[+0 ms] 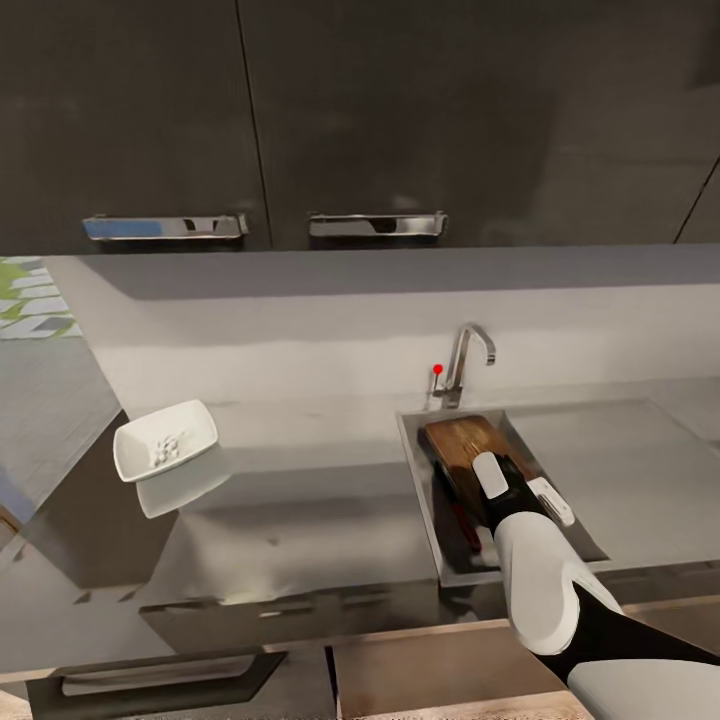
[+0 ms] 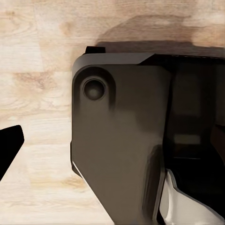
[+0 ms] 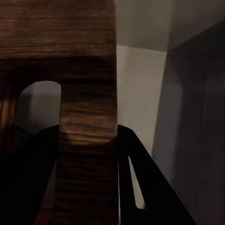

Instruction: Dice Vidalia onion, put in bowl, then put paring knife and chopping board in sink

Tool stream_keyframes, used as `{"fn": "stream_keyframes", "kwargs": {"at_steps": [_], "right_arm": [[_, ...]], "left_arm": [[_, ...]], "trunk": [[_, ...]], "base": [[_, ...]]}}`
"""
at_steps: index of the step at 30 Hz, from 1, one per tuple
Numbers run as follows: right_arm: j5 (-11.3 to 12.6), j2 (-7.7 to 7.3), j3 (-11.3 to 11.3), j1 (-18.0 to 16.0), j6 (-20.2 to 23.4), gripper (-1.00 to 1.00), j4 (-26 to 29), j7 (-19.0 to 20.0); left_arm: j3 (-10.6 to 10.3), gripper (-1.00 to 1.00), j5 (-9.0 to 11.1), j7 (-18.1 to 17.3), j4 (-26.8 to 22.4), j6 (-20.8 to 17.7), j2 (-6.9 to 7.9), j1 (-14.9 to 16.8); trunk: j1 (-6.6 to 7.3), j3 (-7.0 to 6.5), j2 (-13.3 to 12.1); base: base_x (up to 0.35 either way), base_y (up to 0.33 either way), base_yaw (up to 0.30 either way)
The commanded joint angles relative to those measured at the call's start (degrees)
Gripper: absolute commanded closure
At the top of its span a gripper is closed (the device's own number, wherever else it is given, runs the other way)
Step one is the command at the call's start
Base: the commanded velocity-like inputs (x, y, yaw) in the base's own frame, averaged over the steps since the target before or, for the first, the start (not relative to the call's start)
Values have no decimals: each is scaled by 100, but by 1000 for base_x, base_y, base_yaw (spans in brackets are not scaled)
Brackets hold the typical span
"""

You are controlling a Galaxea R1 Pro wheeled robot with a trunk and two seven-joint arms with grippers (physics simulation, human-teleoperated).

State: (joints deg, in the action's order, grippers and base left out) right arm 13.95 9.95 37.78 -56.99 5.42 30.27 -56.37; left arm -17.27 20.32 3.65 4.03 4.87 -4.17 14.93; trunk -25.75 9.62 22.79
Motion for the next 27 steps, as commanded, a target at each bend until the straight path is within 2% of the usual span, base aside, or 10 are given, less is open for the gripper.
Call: {"fn": "stream_keyframes", "kwargs": {"at_steps": [1, 27], "right_arm": [[-15, 5, 19, -6, 56, 100, 14, -14], [-7, 5, 19, -5, 56, 100, 14, -14]], "left_arm": [[-48, -100, 42, 5, 24, 40, -5, 8], [-48, -100, 42, 6, 28, 40, -13, 10]], "trunk": [[-3, 21, 13], [-3, 259, 13]], "base": [[0, 0, 0], [0, 0, 0]]}}
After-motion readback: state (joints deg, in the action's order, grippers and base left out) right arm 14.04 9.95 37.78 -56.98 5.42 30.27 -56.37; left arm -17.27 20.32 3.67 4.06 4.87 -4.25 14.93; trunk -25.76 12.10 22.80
